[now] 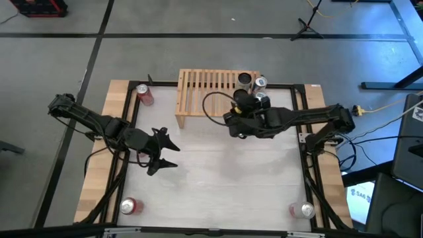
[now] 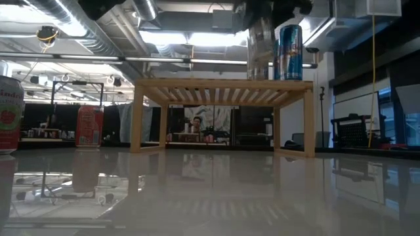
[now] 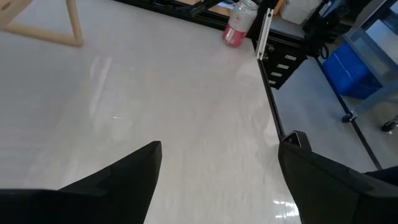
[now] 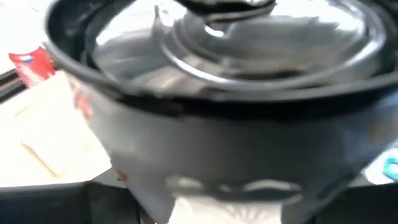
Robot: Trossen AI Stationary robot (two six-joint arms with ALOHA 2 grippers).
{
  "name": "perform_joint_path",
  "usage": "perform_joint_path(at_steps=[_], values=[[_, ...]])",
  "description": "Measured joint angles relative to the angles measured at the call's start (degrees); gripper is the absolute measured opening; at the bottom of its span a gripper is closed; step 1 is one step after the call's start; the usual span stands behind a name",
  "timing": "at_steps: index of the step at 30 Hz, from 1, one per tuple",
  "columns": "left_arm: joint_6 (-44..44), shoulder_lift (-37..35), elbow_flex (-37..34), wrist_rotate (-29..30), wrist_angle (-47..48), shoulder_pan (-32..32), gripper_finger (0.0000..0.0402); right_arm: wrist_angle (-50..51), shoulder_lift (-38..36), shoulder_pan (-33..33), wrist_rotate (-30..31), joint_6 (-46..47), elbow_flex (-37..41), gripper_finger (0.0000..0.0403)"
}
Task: Place canned beverage on shelf
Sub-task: Put the white and yellow soda can on the shelf aligned with the other white and yellow soda can
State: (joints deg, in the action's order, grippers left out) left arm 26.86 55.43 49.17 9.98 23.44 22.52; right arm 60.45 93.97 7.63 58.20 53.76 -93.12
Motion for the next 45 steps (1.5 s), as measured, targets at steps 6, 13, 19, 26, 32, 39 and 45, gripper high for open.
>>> perform_joint_path(at_steps=[6, 13, 19, 26, 32, 39, 45], values=[[0.0, 0.0, 0.0, 0.0, 0.1, 0.0, 0.0318, 1.4, -5.2, 2.6, -1.1, 3.7, 4.6, 0.0225], [0.0, 0.0, 0.0, 0.0, -0.1, 0.0, 0.0318, -17.4, -7.7, 3.0, -5.4, -4.0, 13.5, 0.0225], [0.5, 0.0, 0.0, 0.0, -0.3, 0.0, 0.0318, -18.2, -7.5, 0.3, -3.3, -4.6, 15.8, 0.0225], [1.2, 0.0, 0.0, 0.0, -0.3, 0.0, 0.0318, -18.7, -7.5, -2.1, -3.3, -7.7, 15.8, 0.0225], [1.2, 0.0, 0.0, 0.0, -0.3, 0.0, 0.0318, -19.6, -7.5, -4.1, -3.7, -9.2, 16.9, 0.0225], [1.2, 0.0, 0.0, 0.0, -0.4, 0.0, 0.0318, -25.1, -7.4, -4.8, -4.9, -9.2, 19.8, 0.0225], [1.2, 0.0, 0.0, 0.0, -0.4, 0.0, 0.0318, -24.8, -7.4, -4.7, -4.8, -9.2, 19.8, 0.0225]])
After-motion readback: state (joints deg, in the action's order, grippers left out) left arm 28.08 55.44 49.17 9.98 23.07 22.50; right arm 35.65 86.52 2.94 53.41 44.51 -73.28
